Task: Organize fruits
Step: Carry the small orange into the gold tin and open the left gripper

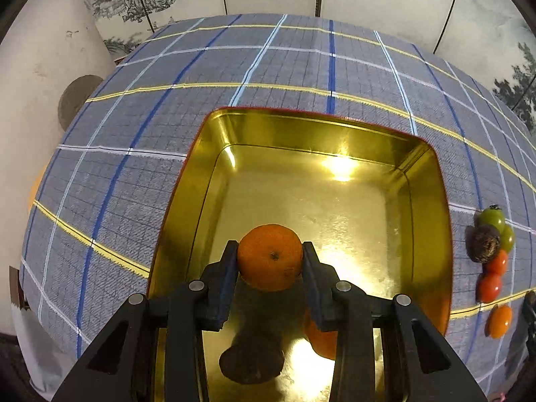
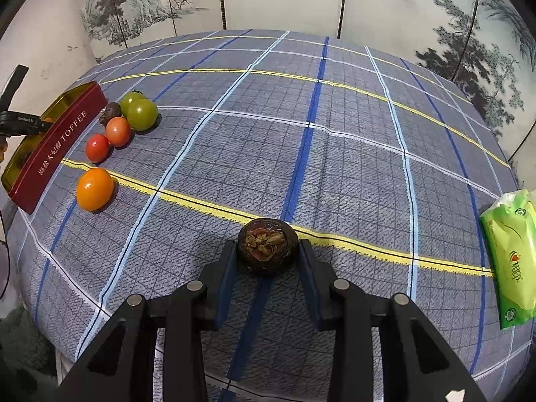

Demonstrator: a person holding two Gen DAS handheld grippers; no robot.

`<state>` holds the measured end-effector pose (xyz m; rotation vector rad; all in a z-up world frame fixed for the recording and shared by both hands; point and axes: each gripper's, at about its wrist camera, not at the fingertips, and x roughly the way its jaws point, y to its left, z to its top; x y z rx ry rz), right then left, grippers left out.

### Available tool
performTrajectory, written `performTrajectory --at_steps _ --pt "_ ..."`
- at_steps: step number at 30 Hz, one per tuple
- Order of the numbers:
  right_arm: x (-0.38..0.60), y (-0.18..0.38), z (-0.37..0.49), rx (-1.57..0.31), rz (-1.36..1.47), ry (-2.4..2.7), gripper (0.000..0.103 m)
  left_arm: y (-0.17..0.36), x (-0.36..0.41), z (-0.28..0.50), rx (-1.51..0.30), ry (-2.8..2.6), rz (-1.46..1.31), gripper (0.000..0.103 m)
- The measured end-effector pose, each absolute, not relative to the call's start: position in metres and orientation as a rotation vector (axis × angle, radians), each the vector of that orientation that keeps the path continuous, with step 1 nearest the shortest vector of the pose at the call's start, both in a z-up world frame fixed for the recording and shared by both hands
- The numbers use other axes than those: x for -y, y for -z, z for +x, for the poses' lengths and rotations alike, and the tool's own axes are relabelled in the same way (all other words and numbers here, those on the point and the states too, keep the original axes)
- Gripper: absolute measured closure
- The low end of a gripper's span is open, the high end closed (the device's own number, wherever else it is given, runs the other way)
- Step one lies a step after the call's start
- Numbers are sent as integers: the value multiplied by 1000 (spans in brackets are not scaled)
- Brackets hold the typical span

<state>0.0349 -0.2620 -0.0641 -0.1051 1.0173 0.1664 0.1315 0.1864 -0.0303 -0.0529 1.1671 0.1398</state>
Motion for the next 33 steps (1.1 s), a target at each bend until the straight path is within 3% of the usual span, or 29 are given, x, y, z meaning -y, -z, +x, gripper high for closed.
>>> performTrajectory --at_steps 23,33 --pt "259 65 37 -1034 -99 -137 70 42 -187 129 -1179 -131 -47 63" --pt "256 63 37 -1050 -92 -110 70 37 -190 118 -1148 -109 -96 47"
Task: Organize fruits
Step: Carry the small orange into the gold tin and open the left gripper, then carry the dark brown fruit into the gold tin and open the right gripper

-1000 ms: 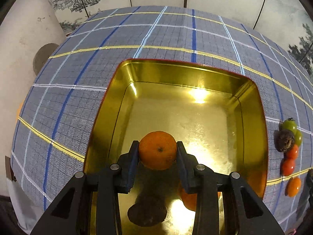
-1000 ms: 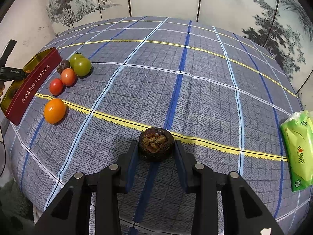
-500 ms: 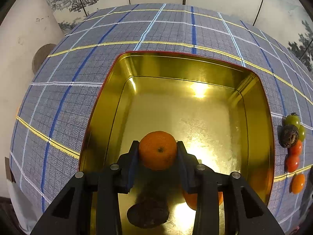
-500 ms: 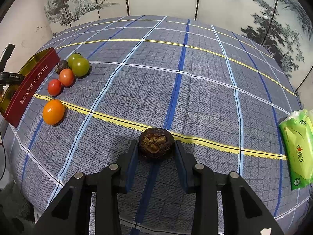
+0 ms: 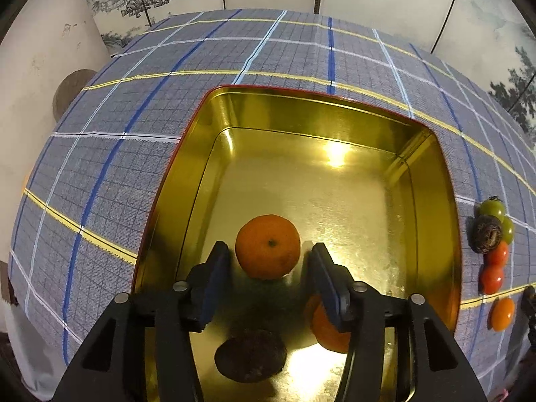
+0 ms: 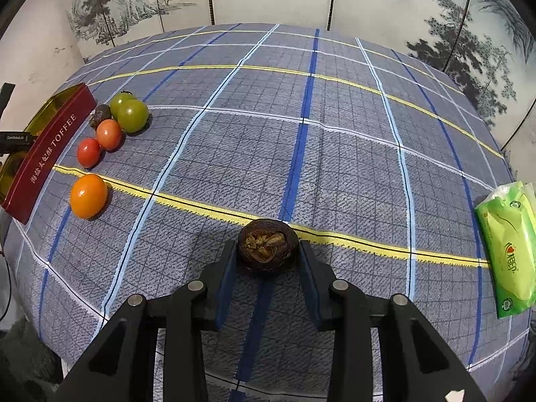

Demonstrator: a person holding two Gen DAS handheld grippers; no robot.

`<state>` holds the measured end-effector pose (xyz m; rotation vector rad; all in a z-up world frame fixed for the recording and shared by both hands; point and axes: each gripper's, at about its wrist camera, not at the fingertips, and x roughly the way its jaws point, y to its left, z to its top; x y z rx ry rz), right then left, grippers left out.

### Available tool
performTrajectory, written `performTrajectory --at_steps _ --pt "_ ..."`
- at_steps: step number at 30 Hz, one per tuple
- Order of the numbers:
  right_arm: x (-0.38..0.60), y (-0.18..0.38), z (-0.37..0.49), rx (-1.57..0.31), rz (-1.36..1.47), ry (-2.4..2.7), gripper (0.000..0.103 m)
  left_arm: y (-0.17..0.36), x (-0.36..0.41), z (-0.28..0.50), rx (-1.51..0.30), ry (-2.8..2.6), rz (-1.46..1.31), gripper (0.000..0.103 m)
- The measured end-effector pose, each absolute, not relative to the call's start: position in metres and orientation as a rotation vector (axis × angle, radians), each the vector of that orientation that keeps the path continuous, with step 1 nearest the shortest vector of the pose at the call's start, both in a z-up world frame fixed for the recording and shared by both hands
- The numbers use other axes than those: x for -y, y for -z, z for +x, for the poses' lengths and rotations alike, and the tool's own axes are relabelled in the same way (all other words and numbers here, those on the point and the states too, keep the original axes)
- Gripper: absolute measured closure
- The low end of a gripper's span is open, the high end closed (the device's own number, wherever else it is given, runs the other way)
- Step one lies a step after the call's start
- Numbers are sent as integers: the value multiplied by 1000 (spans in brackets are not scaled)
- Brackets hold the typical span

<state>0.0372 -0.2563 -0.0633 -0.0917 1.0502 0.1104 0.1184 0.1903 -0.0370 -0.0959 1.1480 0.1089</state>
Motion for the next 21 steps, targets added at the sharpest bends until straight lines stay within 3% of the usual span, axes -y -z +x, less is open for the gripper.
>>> performTrajectory --at_steps 15,21 --pt "175 14 52 -944 -125 -308 70 -9 -199 70 -980 -126 -135 28" --pt "98 4 57 -932 -148 -518 70 -20 -234 35 -957 -206 -224 27"
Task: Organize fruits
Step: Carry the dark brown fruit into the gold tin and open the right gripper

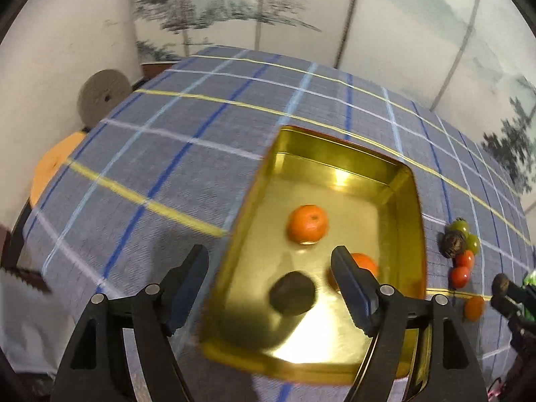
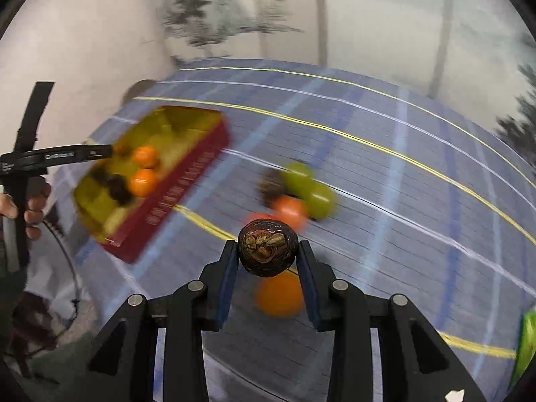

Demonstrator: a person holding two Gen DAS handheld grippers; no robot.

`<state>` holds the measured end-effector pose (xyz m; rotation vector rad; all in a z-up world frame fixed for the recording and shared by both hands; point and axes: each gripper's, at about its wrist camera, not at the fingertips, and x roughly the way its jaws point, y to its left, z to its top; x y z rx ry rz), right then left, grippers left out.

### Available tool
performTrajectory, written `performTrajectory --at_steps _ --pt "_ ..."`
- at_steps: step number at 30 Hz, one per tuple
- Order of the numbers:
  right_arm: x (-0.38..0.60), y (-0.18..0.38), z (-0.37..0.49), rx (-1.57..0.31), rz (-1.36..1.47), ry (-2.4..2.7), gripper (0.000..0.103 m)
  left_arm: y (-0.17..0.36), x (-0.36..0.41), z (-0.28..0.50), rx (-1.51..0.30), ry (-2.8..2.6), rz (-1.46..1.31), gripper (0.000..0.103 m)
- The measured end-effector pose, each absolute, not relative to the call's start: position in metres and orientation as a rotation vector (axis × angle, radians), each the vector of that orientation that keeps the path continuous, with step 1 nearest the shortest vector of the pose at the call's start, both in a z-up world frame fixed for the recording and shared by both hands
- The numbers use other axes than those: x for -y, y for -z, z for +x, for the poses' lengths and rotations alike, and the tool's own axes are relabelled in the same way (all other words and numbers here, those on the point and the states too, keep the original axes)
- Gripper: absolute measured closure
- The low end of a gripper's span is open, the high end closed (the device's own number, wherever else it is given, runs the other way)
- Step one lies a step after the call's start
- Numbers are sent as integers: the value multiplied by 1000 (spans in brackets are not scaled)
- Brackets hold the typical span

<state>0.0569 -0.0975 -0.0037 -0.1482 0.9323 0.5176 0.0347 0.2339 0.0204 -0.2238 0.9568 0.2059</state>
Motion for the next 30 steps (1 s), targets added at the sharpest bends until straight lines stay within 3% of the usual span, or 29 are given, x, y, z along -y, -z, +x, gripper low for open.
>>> performTrajectory --at_steps 13,30 --pt "-51 13 63 -993 -273 -797 70 -9 -289 -17 -952 -434 -216 26" --pt "-105 47 77 -1135 -365 -811 70 3 -293 -33 -957 -471 -219 26"
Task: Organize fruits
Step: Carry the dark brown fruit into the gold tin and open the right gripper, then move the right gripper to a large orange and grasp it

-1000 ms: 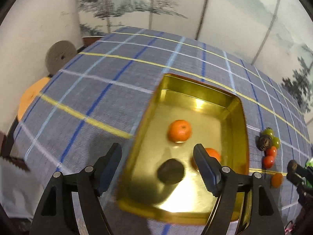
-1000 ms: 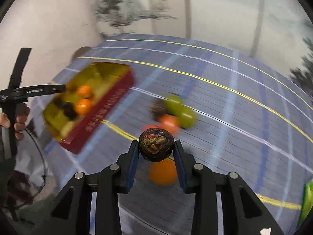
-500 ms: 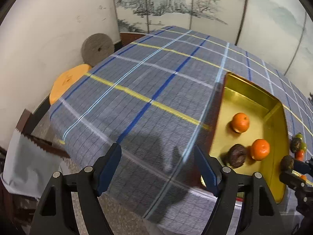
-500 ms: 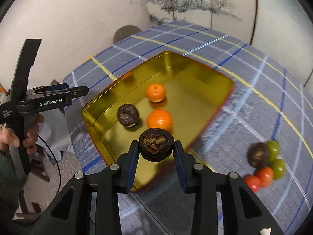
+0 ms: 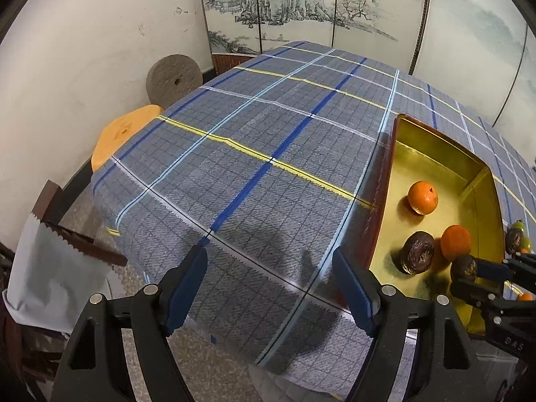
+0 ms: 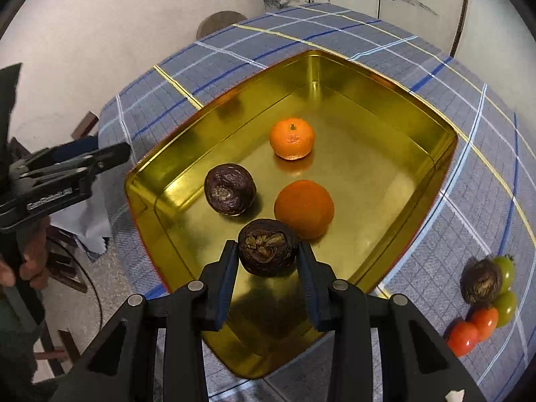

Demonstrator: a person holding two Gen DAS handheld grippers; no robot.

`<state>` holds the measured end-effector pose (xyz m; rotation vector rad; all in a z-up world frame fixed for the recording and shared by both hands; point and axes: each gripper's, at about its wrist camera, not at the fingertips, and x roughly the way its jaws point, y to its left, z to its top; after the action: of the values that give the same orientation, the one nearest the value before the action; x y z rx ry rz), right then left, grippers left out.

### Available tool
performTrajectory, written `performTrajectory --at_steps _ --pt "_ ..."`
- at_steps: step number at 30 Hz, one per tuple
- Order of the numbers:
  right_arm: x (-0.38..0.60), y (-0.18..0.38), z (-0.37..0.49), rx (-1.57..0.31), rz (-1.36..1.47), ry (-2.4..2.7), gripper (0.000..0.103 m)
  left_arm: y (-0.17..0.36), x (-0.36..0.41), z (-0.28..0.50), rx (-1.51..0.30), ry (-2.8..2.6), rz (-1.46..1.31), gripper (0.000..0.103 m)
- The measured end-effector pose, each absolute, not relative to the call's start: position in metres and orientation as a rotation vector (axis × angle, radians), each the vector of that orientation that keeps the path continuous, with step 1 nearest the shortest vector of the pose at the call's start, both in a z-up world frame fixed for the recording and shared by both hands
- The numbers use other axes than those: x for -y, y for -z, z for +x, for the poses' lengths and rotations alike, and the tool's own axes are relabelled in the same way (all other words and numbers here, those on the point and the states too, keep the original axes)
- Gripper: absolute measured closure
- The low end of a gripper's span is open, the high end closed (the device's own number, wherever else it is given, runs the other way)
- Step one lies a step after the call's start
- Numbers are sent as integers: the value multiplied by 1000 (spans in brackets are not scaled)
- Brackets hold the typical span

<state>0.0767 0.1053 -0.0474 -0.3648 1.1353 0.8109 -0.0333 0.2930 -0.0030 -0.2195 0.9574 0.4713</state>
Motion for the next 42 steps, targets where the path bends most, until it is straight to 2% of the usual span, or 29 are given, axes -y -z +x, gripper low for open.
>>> performTrajectory --at_steps 18,20,22,26,35,42 --pt "-124 56 74 -1077 -445 -763 68 8 -291 -38 -985 -436 -291 25" --pt "-122 55 74 -1076 -433 -767 65 8 -290 -38 -986 -427 -297 25" --pt "-119 53 74 -1074 -415 -769 55 7 -288 -38 -985 -417 -305 25" --pt "-111 44 70 -1050 -383 -782 55 3 -282 -37 -972 -422 -287 25" --pt "-48 8 53 -947 -263 -727 55 -19 -260 -34 -913 -369 -258 25" --pt "36 3 47 -938 -214 -566 55 -24 -207 -16 -926 -213 -228 25"
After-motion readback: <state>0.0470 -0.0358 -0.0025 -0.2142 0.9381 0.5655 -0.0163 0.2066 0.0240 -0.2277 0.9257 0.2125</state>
